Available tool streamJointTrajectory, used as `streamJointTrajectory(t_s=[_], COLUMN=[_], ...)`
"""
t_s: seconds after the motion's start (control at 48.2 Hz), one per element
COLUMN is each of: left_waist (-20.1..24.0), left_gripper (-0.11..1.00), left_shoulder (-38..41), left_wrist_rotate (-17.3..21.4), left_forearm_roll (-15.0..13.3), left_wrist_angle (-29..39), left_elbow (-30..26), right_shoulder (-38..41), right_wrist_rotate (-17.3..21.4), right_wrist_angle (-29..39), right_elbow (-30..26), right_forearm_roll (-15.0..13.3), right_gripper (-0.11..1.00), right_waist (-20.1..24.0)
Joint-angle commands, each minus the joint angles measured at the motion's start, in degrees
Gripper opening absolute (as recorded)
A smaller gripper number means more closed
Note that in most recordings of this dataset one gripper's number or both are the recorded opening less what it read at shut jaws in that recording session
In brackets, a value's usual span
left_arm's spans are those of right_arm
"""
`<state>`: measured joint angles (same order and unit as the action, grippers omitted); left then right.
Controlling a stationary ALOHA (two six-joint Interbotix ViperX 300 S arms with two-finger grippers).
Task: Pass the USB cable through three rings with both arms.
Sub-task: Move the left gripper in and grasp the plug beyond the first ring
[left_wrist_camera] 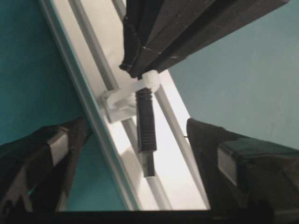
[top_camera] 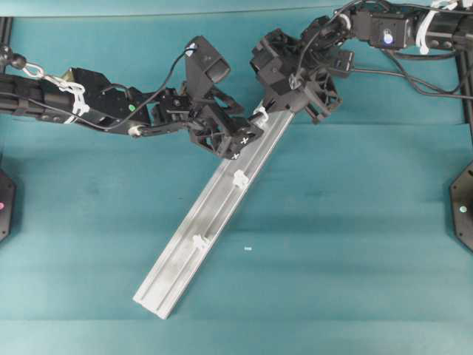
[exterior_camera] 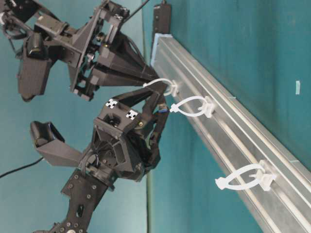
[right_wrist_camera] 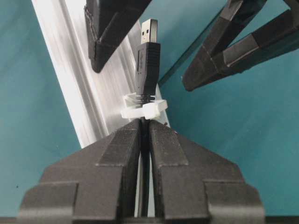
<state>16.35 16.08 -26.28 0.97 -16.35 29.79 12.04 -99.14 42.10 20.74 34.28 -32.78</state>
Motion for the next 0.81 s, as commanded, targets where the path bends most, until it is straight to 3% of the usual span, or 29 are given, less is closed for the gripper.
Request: streamJointTrajectory(t_s=[0.0, 0.083, 0.29, 0.373, 0.601, 0.788], left_waist=[-0.26, -0.97, -1.41, -1.93, -2.02, -2.02], left_gripper=[0.91, 0.82, 0.25, 0.09, 0.08, 0.08], left_shoulder=[-0.44, -0.44, -0.62, -0.7, -0.79, -0.79], left_wrist_rotate=[-0.18, 0.09, 1.58, 1.76, 1.67, 1.58], left_forearm_roll=[0.18, 0.18, 0.35, 0.35, 0.35, 0.35], left_wrist_angle=[-0.53, -0.53, -0.62, -0.97, -1.49, -1.49], left_elbow=[-0.79, -0.88, 0.0, 0.0, 0.0, 0.0], right_shoulder=[0.18, 0.18, 0.18, 0.18, 0.18, 0.0], right_wrist_rotate=[0.18, 0.18, 0.44, 0.62, 0.62, 2.81], right_wrist_angle=[-0.18, -0.18, -0.18, -0.18, -1.58, -3.25], right_elbow=[-0.18, -0.09, 0.53, 0.53, 0.62, 0.97], right_forearm_roll=[0.53, 0.53, 0.53, 0.53, 0.44, 0.53], right_gripper=[0.1, 0.1, 0.1, 0.1, 0.1, 0.1], right_waist=[0.53, 0.53, 0.53, 0.62, 1.49, 2.02])
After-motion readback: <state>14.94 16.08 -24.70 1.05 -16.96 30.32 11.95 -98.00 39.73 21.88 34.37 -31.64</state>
